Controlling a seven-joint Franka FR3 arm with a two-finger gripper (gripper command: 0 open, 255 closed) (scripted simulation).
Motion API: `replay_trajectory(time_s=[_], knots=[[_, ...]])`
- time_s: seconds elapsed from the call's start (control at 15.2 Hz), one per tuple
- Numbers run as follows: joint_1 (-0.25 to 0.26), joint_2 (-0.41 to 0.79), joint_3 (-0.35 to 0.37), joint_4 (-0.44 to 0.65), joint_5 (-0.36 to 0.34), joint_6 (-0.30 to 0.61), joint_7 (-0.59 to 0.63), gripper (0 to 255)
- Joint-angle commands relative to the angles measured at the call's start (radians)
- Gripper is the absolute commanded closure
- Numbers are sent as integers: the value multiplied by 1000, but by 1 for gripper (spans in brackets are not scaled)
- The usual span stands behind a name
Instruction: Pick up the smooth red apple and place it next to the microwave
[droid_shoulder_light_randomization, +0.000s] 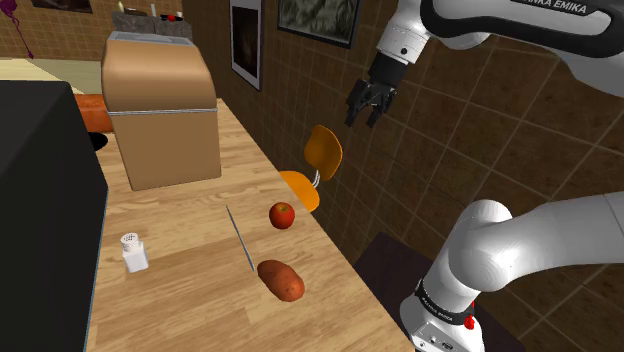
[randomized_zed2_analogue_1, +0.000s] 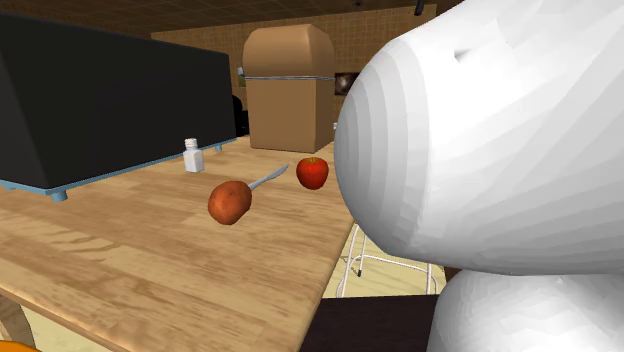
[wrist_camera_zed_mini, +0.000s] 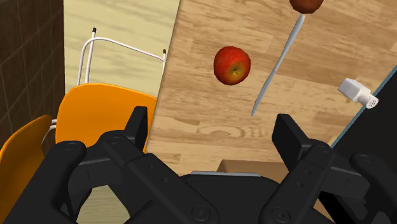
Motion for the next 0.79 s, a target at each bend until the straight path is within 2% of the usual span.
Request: replay_trajectory(time_s=[0.0, 0.4, 0.73], knots=[[0, 0, 0, 0, 0, 0, 0, 0], [9, 15, 31, -192, 56, 251, 29, 0], [30, 85, 59, -310, 114, 478, 43, 0]])
